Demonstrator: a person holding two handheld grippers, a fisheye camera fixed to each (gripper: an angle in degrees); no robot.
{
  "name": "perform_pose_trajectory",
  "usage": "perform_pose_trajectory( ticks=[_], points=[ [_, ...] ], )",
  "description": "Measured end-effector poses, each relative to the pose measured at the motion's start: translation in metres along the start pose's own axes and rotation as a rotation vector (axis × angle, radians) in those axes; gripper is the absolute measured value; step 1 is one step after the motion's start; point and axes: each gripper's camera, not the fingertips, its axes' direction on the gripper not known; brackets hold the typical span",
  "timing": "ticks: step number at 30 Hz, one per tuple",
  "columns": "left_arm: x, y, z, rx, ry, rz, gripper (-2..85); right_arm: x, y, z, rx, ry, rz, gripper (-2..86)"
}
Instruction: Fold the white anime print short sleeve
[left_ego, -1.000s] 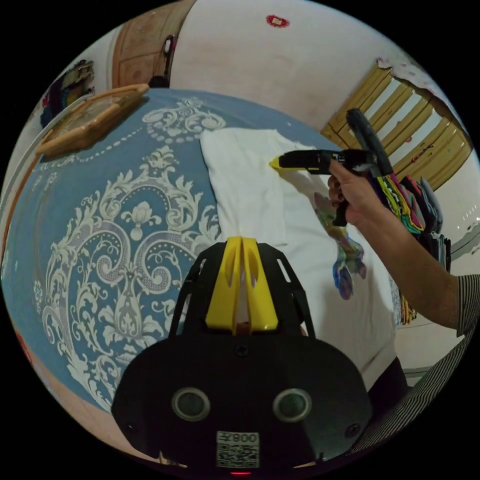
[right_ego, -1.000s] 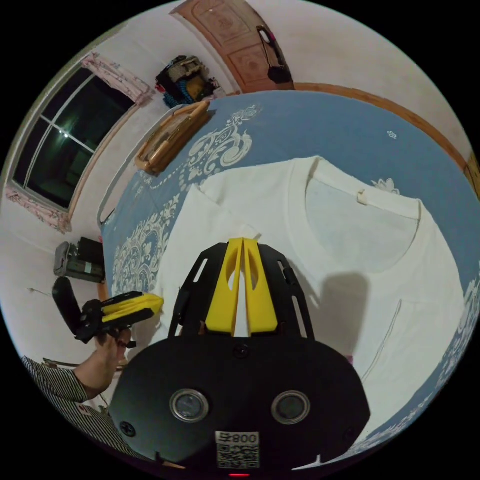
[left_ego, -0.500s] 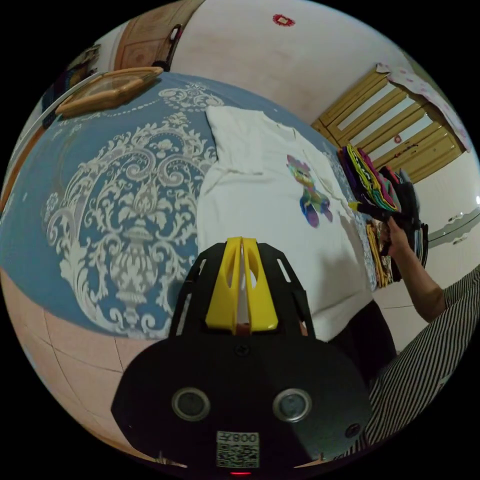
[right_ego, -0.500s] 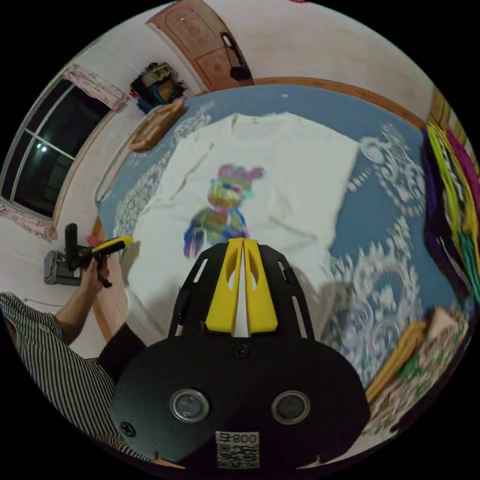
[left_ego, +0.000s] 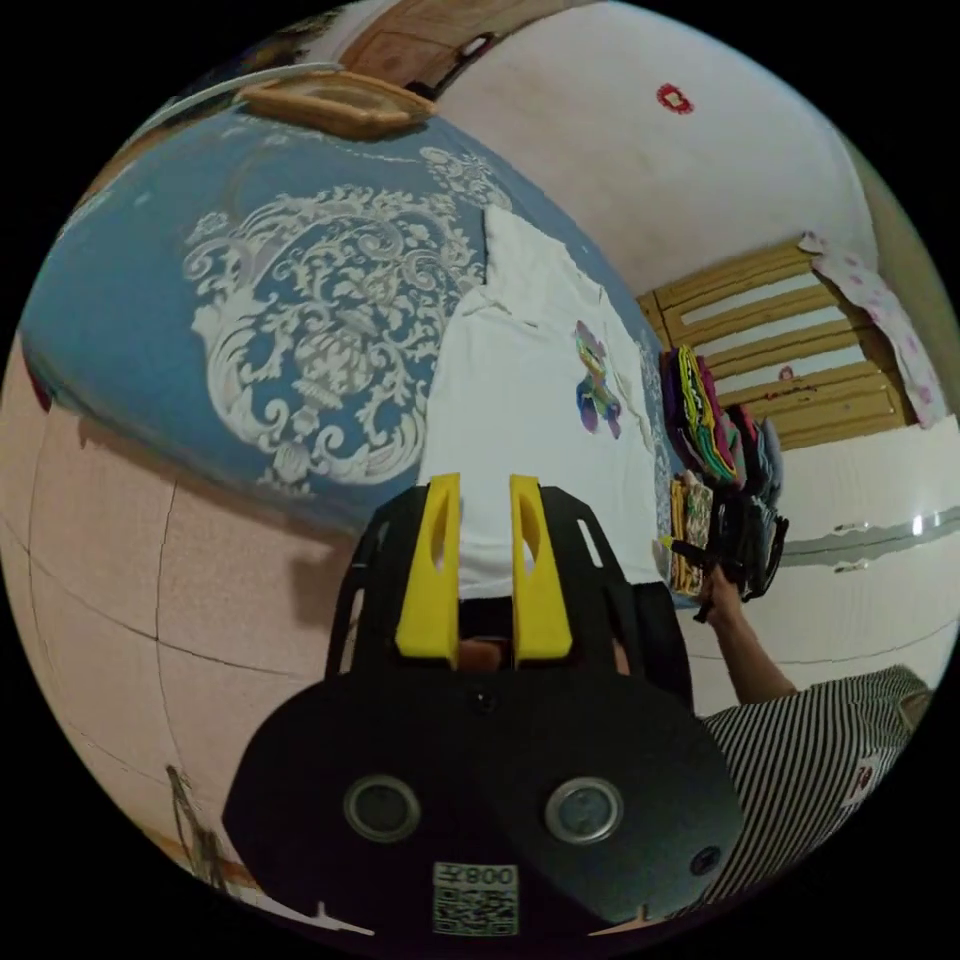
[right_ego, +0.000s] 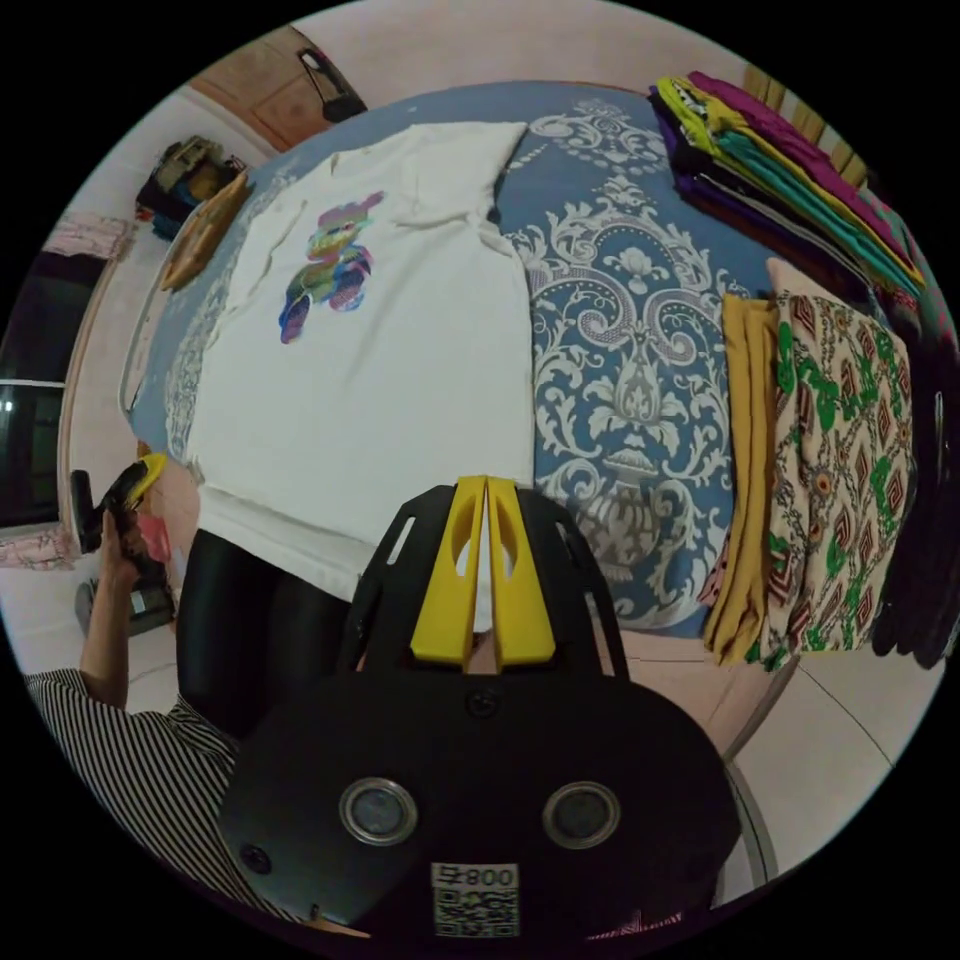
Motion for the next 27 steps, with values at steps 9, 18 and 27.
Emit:
perform_pose_trajectory(
  ticks=[9,18,27],
  points=[
    [-0.117,0.093,-0.016,-0.041,0.291,-0.335,12.3,0.114,0.135,-0.03,0.038,-0.229,0.169,0.4],
    [-0.16,0.142,-0.04,0.056,0.471,-0.417,13.7,0.221,0.259,-0.025,0.089,-0.63,0.405,5.4],
    [-0.158,0.175,-0.055,-0.015,0.479,-0.39,14.1,0.286,0.35,-0.013,0.136,-0.829,0.54,7.5]
  ],
)
